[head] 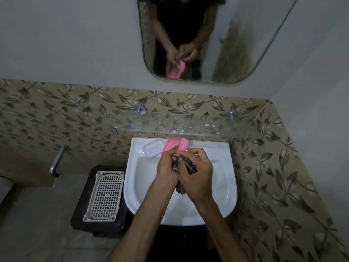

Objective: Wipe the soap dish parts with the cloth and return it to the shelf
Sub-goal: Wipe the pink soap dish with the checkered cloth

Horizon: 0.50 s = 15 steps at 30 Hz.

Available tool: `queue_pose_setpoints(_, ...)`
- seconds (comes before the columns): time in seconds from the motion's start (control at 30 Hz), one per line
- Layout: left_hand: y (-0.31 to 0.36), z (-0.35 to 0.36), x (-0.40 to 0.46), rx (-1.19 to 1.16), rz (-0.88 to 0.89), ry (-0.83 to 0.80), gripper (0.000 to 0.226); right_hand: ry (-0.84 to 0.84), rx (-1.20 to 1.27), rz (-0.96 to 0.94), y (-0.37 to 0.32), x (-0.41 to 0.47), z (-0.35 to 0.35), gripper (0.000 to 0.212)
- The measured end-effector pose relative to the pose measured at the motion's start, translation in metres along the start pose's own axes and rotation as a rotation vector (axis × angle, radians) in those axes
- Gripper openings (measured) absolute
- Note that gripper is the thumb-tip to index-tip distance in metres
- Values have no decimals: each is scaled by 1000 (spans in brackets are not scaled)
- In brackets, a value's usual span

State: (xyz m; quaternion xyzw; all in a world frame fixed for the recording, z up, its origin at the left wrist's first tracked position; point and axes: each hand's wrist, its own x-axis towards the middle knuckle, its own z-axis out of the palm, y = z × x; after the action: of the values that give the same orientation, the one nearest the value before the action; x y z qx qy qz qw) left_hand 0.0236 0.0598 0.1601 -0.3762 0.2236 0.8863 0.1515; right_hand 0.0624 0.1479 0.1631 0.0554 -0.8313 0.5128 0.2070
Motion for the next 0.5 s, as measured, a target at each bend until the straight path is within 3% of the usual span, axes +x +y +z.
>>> queue_pose_setpoints(0.17, 2, 2, -3, 15, 7, -17, 22, 21, -39, -77, 0, 6, -5, 20)
queue_pose_setpoints(0.3, 0, 3, -1, 37, 65, 5, 36, 103, -32, -9, 4, 23, -11, 10)
queue_pose_setpoints(0.43, 0, 5, -5, 22, 54, -26, 22, 10, -98, -134, 0, 14, -11, 9)
queue_pose_setpoints(0.5, -2, 6, -2, 14, 107, -6, 30, 104, -62, -62, 3, 24, -15, 7)
